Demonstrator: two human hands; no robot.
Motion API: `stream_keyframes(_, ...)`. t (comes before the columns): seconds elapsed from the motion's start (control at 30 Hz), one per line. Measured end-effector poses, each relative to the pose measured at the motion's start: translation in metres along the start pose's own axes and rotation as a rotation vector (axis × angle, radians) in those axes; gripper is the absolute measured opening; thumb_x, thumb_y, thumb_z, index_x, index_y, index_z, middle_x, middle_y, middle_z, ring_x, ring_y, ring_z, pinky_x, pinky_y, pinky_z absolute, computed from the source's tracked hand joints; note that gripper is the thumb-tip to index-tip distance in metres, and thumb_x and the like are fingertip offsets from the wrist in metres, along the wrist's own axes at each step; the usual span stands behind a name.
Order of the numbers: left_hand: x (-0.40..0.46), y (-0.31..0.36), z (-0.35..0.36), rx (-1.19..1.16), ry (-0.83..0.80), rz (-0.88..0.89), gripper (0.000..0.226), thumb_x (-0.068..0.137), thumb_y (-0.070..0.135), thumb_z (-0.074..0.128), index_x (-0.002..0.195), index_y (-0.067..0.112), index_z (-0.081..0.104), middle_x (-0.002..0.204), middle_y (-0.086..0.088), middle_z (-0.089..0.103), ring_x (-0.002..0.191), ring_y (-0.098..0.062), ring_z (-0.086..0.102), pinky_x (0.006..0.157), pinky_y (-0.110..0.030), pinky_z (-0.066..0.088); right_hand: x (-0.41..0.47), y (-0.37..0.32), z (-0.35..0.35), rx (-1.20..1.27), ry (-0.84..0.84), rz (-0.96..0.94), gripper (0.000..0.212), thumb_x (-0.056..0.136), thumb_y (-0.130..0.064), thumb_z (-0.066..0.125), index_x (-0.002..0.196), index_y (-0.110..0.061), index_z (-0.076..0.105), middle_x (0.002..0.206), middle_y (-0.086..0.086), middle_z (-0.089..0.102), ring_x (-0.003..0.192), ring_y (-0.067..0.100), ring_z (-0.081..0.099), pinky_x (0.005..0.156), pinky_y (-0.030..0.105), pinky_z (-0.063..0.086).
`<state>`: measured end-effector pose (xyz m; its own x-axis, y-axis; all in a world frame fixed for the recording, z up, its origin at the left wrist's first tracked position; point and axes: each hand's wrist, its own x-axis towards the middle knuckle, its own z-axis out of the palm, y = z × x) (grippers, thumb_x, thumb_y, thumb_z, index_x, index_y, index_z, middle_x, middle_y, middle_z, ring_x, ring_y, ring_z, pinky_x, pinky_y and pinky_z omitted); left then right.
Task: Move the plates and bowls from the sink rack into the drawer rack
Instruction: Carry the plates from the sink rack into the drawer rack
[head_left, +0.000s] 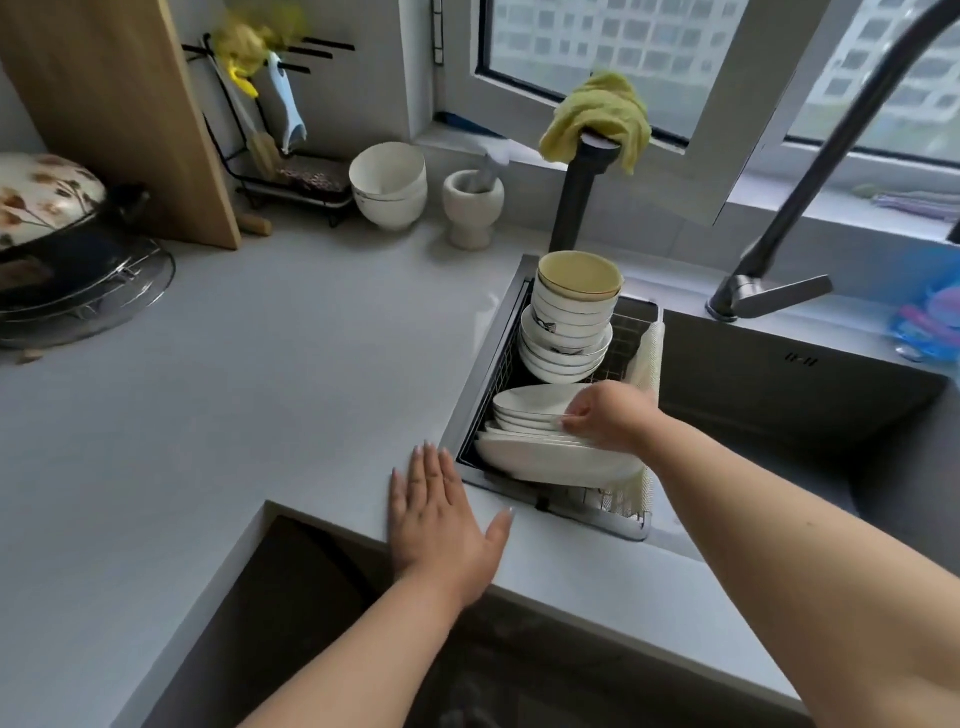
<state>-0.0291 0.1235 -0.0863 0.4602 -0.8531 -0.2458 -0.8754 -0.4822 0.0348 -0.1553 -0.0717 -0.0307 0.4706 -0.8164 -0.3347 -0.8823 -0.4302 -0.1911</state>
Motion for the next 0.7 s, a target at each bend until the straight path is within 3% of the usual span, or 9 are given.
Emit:
stream_keyframes(0.1,0.001,-0.001,0.001,0.024,-0.006,0.002,0.094,0.088,0.072,0.003,0.143,0.002,-0.027,0.153,-0.016,-0.030,0.142,-0.028,-0.029,0.118,-0.049,-0.011,0.007,-0.003,0.001,0.009,-0.044,-0.032,0.037,0.083,-0.054,0.062,0.073,-0.018,0.064,0.067,-0.003,0.055,0.072,0.019,0.051,0.072,0.029,0.036)
stream_keyframes(0.2,0.001,-0.001,0.001,0.028,-0.011,0.007,0.095,0.087,0.073,0.002,0.143,0.002,-0.027,0.153,-0.016,-0.031,0.142,-0.028,-0.030,0.118,-0.049,-0.011,0.009,-0.006,-0.002,0.022,-0.019,-0.119,0.038,0.082,-0.048,0.067,0.083,-0.010,0.070,0.080,0.005,0.064,0.082,0.023,0.054,0.087,0.031,0.038)
stream_keyframes(0.3,0.001,-0.001,0.001,0.025,-0.013,0.010,0.096,0.083,0.073,-0.003,0.144,0.002,-0.027,0.153,-0.016,-0.031,0.142,-0.028,-0.031,0.118,-0.049,-0.012,0.011,-0.004,-0.001,0.045,0.024,-0.204,0.041,0.081,-0.046,0.068,0.085,-0.005,0.072,0.087,0.012,0.069,0.088,0.029,0.058,0.082,0.025,0.031)
stream_keyframes(0.4,0.001,-0.001,0.000,0.028,-0.014,0.011,0.096,0.084,0.073,-0.001,0.144,0.002,-0.026,0.153,-0.016,-0.031,0.142,-0.029,-0.030,0.118,-0.049,-0.012,0.012,-0.001,-0.004,-0.019,0.091,-0.295,0.038,0.085,-0.042,0.065,0.076,-0.005,0.069,0.075,0.007,0.064,0.080,0.029,0.057,0.080,0.024,0.029)
stream_keyframes(0.53,0.001,0.000,-0.001,0.036,-0.019,0.009,0.096,0.087,0.073,0.003,0.144,0.002,-0.026,0.154,-0.016,-0.029,0.142,-0.028,-0.029,0.118,-0.049,-0.011,0.007,-0.003,-0.016,-0.115,0.210,-0.390,0.034,0.089,-0.036,0.063,0.064,-0.016,0.050,0.056,-0.009,0.038,0.068,0.021,0.042,0.087,0.029,0.031)
stream_keyframes(0.7,0.000,-0.001,-0.001,0.026,-0.015,0.011,0.095,0.087,0.074,0.002,0.143,0.002,-0.027,0.154,-0.017,-0.028,0.143,-0.029,-0.028,0.118,-0.049,-0.008,0.000,-0.002,-0.028,-0.090,0.306,-0.437,0.037,0.086,-0.032,0.067,0.059,-0.012,0.052,0.058,0.000,0.049,0.062,0.021,0.043,0.078,0.034,0.041)
